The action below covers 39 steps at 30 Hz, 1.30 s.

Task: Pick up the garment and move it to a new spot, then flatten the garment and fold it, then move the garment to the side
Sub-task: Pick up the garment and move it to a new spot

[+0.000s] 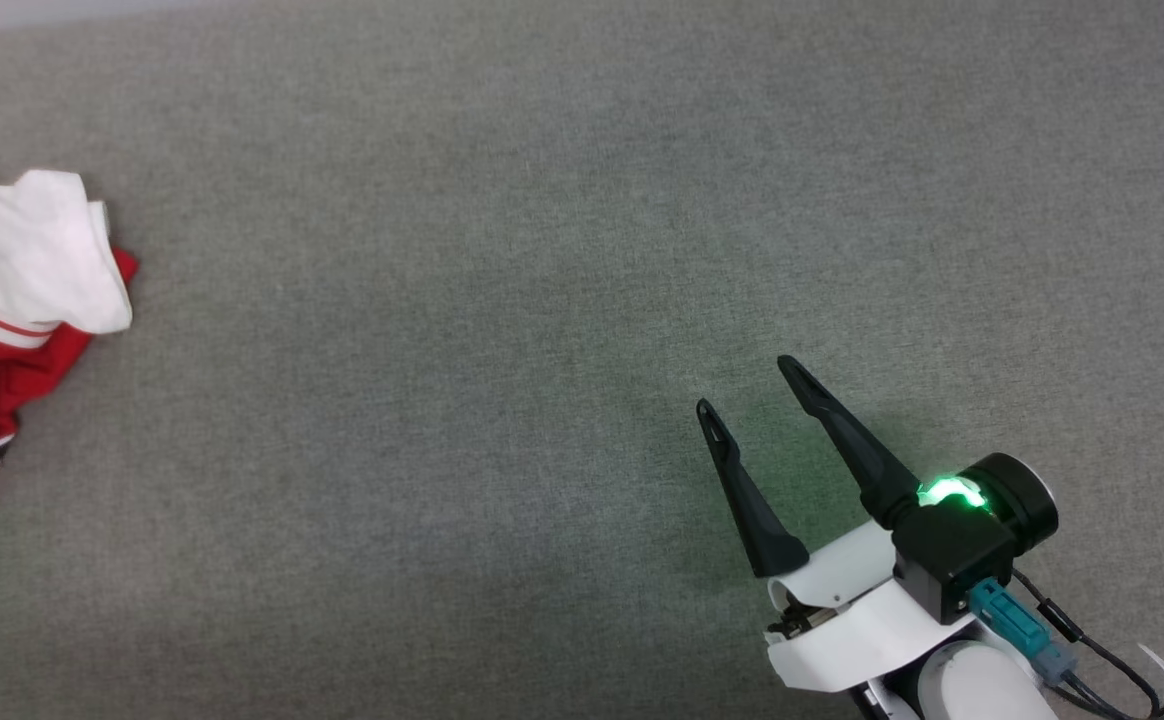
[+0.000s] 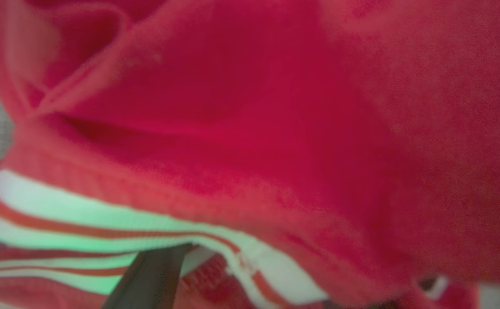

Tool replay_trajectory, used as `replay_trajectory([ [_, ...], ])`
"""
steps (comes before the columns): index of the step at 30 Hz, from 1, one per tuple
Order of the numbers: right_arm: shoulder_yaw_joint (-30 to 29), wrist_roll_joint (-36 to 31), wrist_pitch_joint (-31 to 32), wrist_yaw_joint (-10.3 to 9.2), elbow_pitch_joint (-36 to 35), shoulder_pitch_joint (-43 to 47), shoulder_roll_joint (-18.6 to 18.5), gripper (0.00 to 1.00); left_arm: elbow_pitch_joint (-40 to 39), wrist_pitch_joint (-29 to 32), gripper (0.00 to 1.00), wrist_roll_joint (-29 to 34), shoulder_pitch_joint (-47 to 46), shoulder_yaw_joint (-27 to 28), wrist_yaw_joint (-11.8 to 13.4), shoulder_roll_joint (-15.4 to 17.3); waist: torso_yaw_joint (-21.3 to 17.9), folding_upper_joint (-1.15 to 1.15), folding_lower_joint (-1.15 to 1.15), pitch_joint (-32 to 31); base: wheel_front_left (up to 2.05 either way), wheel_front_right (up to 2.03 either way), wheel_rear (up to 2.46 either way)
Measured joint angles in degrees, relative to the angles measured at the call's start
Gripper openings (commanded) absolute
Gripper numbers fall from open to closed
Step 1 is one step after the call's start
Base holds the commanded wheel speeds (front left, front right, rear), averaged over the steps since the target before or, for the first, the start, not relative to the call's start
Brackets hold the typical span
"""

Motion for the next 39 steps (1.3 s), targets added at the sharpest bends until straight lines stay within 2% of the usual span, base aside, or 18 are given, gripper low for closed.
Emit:
replay_trajectory([
  [4,-0.1,-0.4,0.6,0.00,-1.3,0.3,0.0,1.00,-0.2,0.0,1.00,-1.1,-0.5,-1.4,0.0,0.4,0.0,0.00,0.00,1.0,0.00,0.00,0.00],
  [5,-0.1,-0.5,0.8,0.00,-1.5,0.3,0.0,1.00,-0.3,0.0,0.68,-1.4,-0.7,-1.8,0.0,0.4,0.1,0.00,0.00,1.0,0.00,0.00,0.00],
  [6,0.0,-0.5,1.0,0.00,-1.6,0.3,0.0,1.00,-0.5,-0.1,0.22,-1.7,-0.8,-2.0,0.0,0.4,0.2,0.00,0.00,0.9,0.00,0.00,0.00],
  [7,0.0,-0.6,1.0,0.00,-1.8,0.3,0.0,1.00,-0.5,-0.8,0.00,-2.1,-0.8,-2.2,0.0,0.2,0.3,0.00,0.00,0.8,0.00,0.00,0.00],
  [19,-1.4,1.2,0.1,0.00,0.7,0.5,0.0,1.00,-5.2,-14.7,0.00,-1.6,-4.5,-7.4,0.0,-3.1,2.0,0.00,0.00,-3.4,0.00,0.00,0.00],
  [24,-1.6,3.1,-1.1,0.00,2.5,1.4,0.0,1.00,-11.4,-15.4,0.00,-4.1,-6.5,-10.2,0.0,-5.4,2.5,0.00,0.00,-6.5,0.00,0.00,0.00],
  [29,-2.2,5.1,-2.3,0.00,3.4,1.8,0.0,1.00,-19.4,-13.4,0.00,-4.6,-10.0,-14.7,0.0,-7.7,2.0,0.00,0.00,-9.0,0.00,0.00,0.00],
  [33,-2.9,6.5,-3.2,0.00,3.9,2.5,0.0,1.00,-24.4,-11.8,0.00,-3.4,-13.8,-19.0,0.0,-10.4,0.3,0.00,0.00,-9.8,0.00,0.00,0.00],
  [39,-3.9,8.2,-4.1,0.00,4.4,2.6,0.0,1.00,-28.1,-11.9,0.00,-4.8,-16.2,-22.4,0.0,-16.0,-3.2,0.00,0.00,-9.3,0.00,0.00,0.00],
])
